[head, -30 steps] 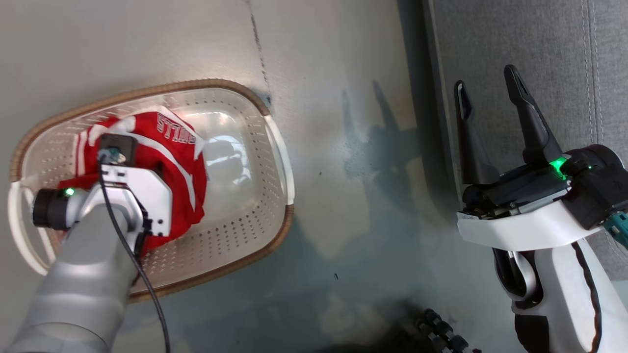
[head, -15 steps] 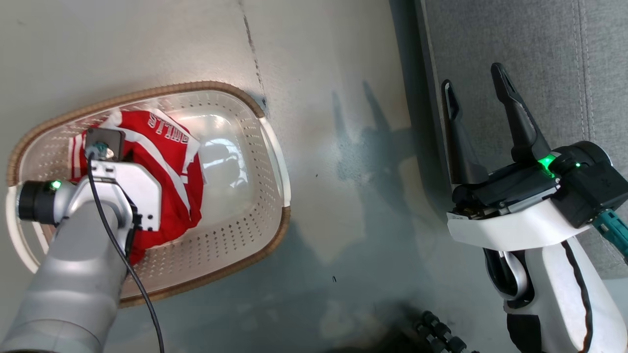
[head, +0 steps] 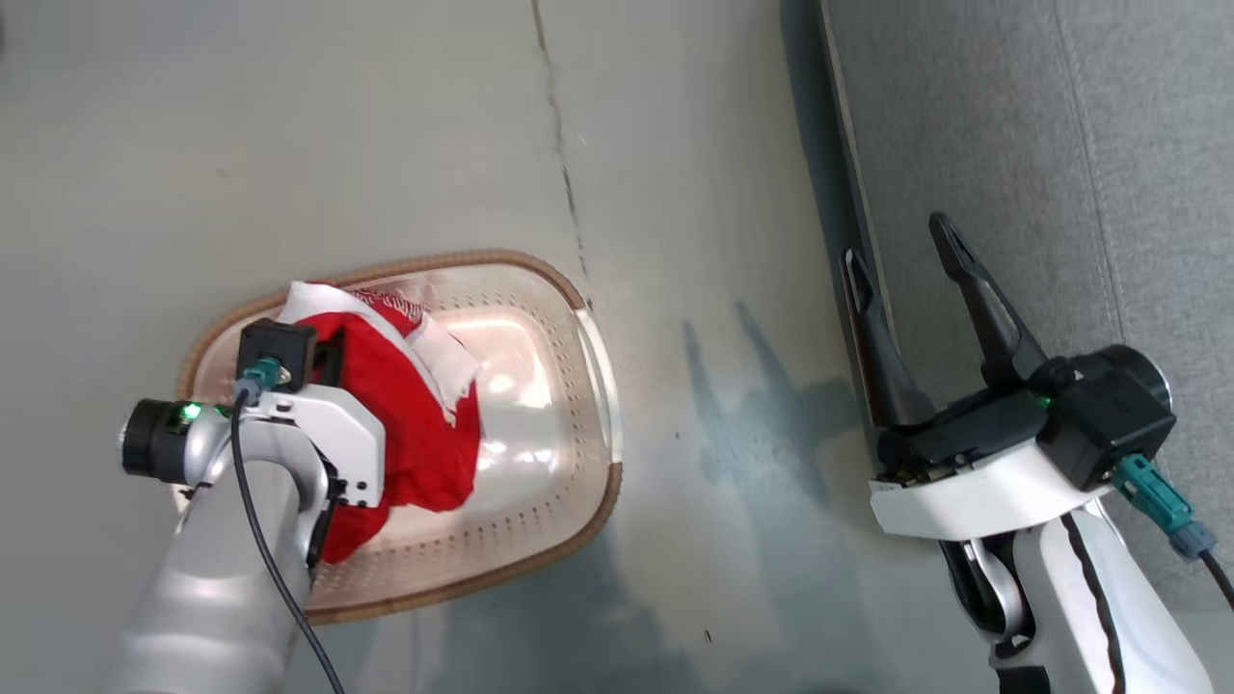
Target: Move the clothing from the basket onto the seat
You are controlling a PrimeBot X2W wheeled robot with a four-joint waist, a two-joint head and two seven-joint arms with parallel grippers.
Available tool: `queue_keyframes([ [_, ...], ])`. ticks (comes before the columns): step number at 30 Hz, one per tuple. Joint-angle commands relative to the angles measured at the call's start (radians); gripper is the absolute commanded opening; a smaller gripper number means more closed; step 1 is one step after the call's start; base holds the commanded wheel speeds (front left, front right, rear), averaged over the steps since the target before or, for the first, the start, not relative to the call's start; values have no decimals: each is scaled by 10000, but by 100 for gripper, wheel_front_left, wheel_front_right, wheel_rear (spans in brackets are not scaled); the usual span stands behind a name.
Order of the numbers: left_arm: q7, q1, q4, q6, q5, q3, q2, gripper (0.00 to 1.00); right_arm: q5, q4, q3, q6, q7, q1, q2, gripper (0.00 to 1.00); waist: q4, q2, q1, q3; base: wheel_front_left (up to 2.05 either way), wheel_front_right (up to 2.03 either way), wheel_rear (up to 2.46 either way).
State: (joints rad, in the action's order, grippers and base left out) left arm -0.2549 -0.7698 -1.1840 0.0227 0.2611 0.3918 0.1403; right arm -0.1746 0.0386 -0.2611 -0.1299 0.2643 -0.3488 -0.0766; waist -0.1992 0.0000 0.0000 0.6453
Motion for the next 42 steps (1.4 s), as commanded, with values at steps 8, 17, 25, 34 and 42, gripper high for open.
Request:
queue_keyframes([
  [8, -84, 1702, 2926, 200, 282, -438, -120, 0, 144, 425, 488, -13, 34, 749, -230, 100, 947, 0, 0, -2120, 0, 0, 0],
  [17, -89, 3484, 6613, 470, 301, -1029, -262, 0, 148, 760, 872, -11, 33, 1338, -332, 100, 1453, 0, 0, -3500, 0, 0, 0],
  [25, -88, 4352, 9309, 405, 49, -1294, -275, 0, 189, 881, 1090, -11, -48, 1773, -326, 100, 1613, 0, 0, -4359, 0, 0, 0],
  [34, 0, 5230, 10660, 94, 59, -983, -117, 0, 93, 1056, 1060, -11, -196, 2344, -227, 100, 1503, 0, 0, -5345, 0, 0, 0],
  [42, 476, 6069, 11620, 255, 71, -758, 84, 0, 78, 1085, 1039, -11, -391, 3013, -82, 100, 1482, 0, 0, -6133, 0, 0, 0],
])
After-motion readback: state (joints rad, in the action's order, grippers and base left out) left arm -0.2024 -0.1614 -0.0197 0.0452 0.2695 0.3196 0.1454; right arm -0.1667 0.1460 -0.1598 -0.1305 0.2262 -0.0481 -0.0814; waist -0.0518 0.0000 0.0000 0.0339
